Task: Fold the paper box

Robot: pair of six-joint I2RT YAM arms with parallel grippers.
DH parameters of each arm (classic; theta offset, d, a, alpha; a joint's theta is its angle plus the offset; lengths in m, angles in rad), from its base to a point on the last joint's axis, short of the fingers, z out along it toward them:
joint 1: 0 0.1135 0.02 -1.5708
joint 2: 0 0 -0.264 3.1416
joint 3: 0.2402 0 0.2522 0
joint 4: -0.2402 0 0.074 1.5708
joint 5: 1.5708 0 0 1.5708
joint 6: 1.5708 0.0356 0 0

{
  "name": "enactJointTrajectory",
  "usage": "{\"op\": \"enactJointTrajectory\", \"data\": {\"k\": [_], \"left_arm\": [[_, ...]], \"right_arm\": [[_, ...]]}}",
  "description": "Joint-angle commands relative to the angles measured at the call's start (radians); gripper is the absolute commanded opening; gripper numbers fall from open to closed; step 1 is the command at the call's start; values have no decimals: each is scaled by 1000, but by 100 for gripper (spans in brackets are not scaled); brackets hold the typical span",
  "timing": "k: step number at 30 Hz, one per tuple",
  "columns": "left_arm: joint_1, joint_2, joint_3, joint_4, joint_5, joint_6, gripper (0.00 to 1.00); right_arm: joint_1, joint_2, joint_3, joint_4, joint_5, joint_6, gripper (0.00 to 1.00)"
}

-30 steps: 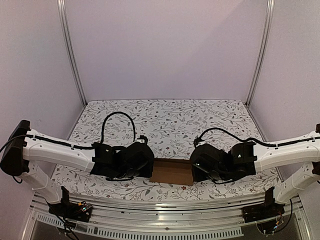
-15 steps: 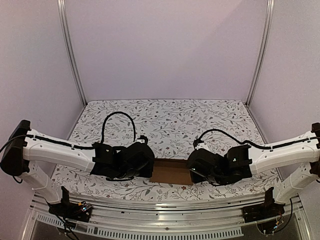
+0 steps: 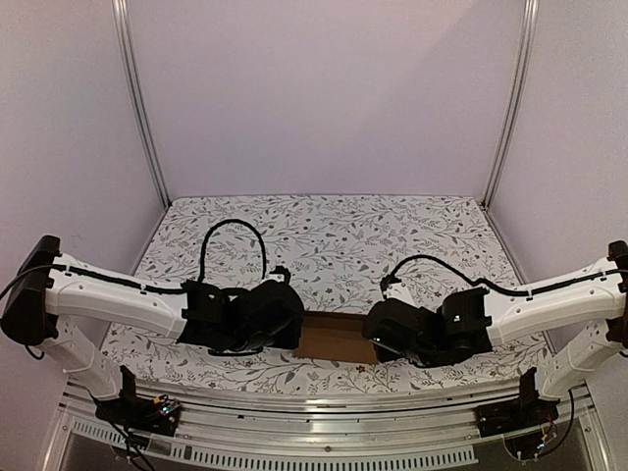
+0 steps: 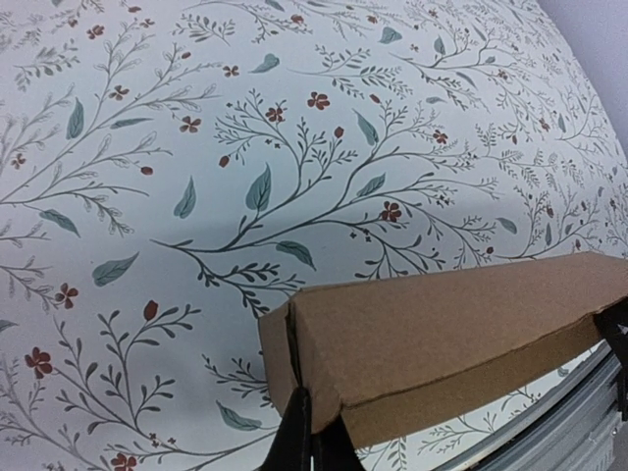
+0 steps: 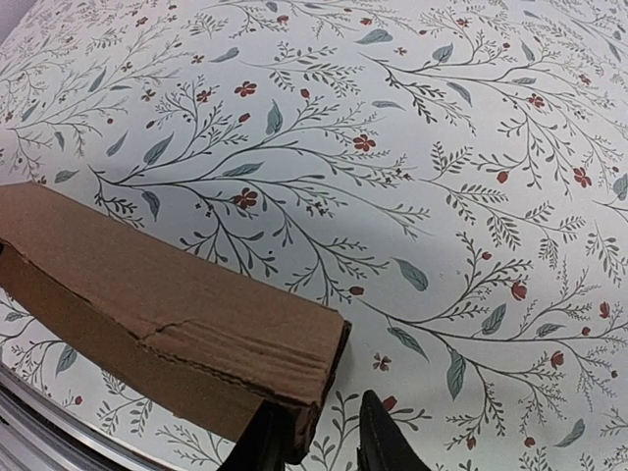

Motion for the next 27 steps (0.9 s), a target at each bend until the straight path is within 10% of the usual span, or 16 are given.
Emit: {"op": "enactJointTrajectory", "data": {"k": [1, 27], "left_arm": [[-31, 63, -41, -140, 88, -18, 0], [-32, 62, -23, -156, 82, -6, 0]], "right_arm": [[17, -7, 15, -75, -39, -1, 27], [18, -25, 94, -89, 84, -55, 23]]}}
